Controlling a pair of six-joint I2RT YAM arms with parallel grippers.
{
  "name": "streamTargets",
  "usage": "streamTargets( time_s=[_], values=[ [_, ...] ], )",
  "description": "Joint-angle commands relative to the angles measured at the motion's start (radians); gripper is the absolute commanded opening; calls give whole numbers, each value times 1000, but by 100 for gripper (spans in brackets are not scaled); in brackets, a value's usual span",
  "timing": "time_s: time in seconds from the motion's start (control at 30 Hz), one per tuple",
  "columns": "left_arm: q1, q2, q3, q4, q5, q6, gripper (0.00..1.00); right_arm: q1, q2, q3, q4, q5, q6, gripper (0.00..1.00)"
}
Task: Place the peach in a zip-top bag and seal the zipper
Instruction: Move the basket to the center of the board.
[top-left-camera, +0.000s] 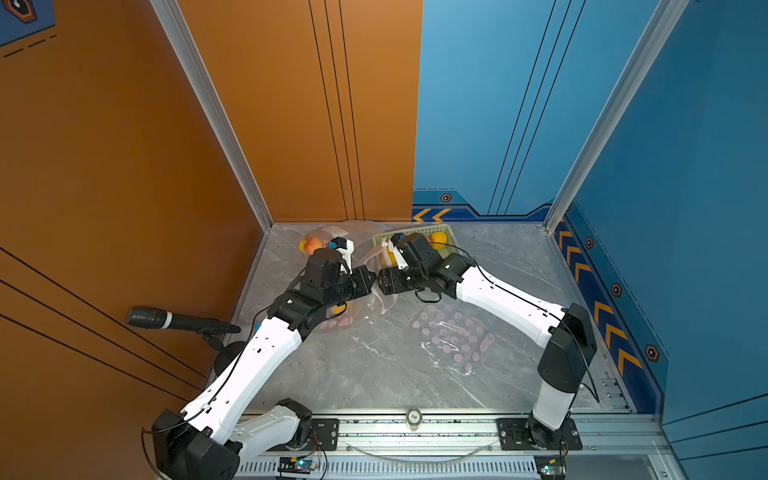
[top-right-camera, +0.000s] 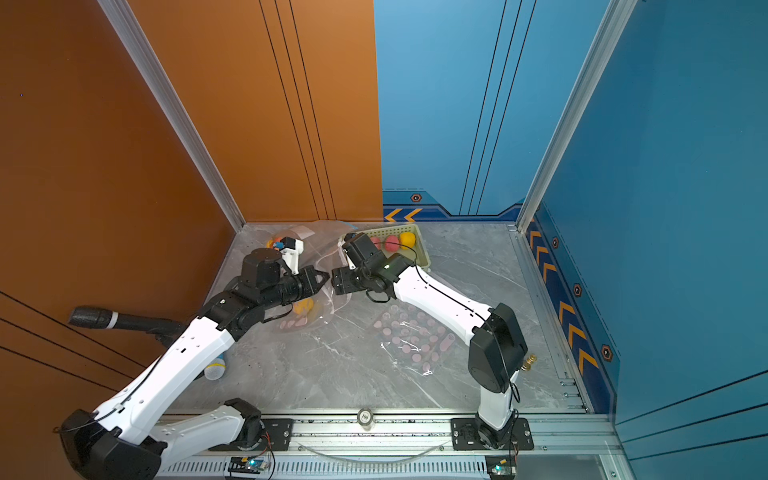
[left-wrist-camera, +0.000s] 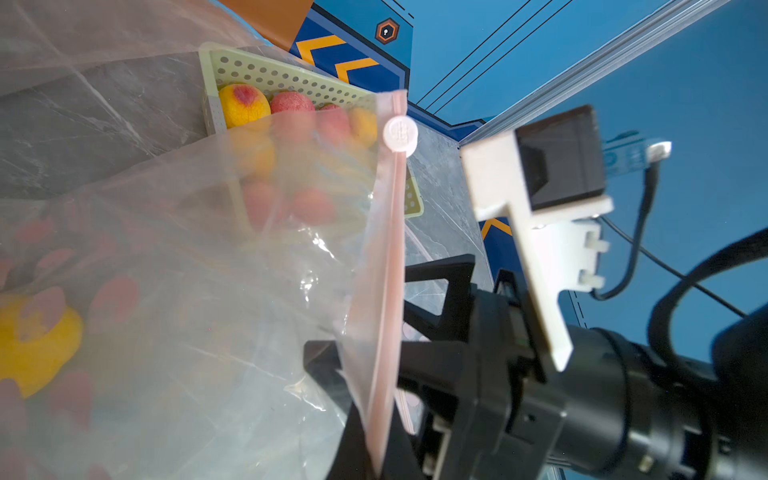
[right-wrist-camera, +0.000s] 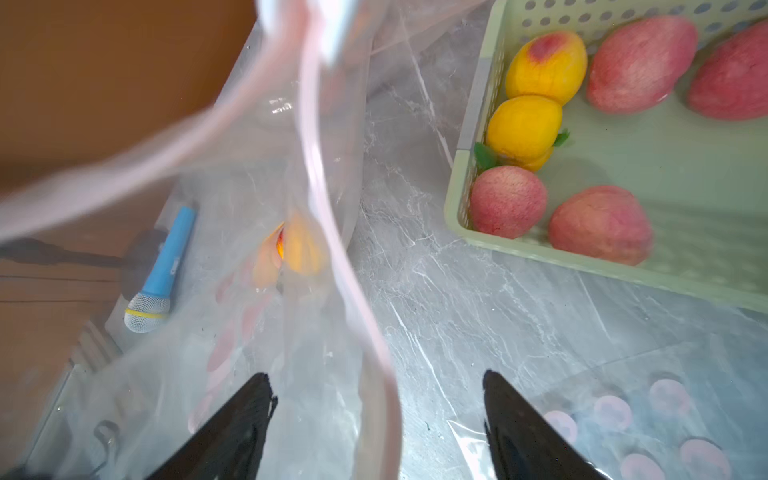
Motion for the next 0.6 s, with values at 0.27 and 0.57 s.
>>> streamTargets(
  time_s=[0.27,0.57],
  values=[
    [9,-8,-38,-105,-68,18,0,-9,109,67,-154,336,-55,66],
    [48,-31,-25,-148,-113,61,0,-58,130,29,-161,385,-86,61]
  ],
)
